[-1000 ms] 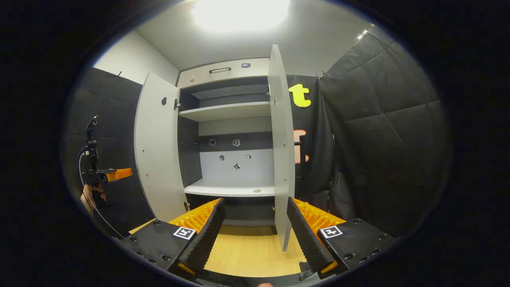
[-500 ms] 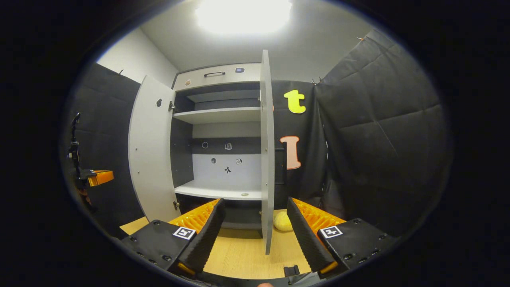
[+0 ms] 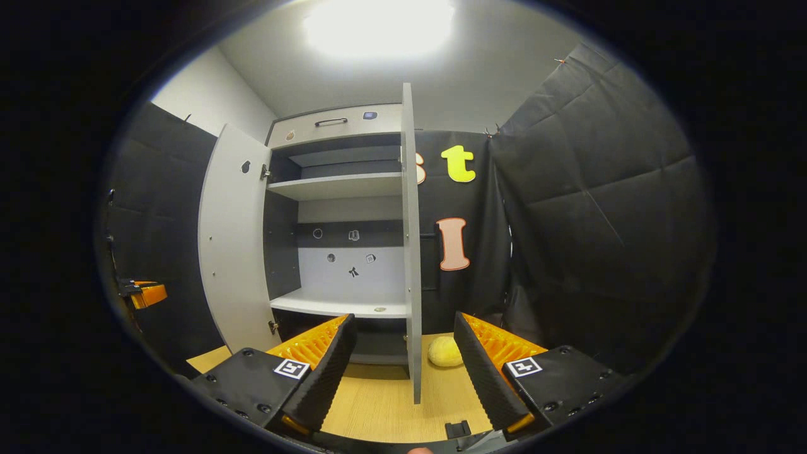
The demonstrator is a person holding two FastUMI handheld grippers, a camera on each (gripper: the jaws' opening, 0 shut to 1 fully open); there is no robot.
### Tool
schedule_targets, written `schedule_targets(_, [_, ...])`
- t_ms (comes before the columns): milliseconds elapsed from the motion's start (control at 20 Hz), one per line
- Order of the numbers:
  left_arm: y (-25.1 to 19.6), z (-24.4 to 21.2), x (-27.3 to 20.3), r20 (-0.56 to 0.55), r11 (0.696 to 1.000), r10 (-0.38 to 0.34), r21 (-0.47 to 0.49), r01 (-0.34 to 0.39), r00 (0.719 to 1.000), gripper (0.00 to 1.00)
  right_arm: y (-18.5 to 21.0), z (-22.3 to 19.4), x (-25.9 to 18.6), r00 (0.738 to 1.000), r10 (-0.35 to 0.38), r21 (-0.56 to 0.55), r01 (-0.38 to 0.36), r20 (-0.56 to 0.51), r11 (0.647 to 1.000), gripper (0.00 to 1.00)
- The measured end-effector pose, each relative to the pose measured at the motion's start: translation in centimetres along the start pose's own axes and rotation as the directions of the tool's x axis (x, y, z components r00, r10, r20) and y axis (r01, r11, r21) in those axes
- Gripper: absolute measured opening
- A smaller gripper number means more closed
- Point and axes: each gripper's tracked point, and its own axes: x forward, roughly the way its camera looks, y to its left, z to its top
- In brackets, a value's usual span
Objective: Open the right door of the double-door shoe cabinet with the right hand, and open the left door with the left hand.
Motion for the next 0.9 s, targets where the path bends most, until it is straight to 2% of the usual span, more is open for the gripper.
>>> schedule_targets(50, [0.3,0.2,-0.2,0.006,1.000,0.010,-0.009,-0.010,1.000,0.34,0.1,0.1,-0.1,1.000,0.002,0.001,-0.002,0.004,1.000,0.92])
schedule_targets(100, [0.5,0.2,-0.4,0.010,1.000,0.020,-0.018,-0.019,1.000,0.34,0.0,0.2,-0.1,1.000,0.003,0.003,-0.003,0.009,1.000,0.97])
schedule_targets(150, [0.7,0.3,-0.5,0.011,0.999,0.027,-0.022,-0.027,1.000,0.34,0.0,0.4,-0.2,1.000,0.002,0.005,-0.002,0.016,1.000,0.97])
schedule_targets(300, [0.8,0.4,-0.9,0.017,0.999,0.038,-0.008,-0.038,0.999,1.00,-0.2,0.3,-0.3,1.000,0.001,0.016,-0.001,0.017,1.000,0.97])
schedule_targets(900, [0.6,1.0,-0.9,0.040,0.998,0.047,0.035,-0.049,0.998,1.00,-1.0,0.5,-0.4,0.999,-0.022,0.023,0.021,0.030,0.999,0.97])
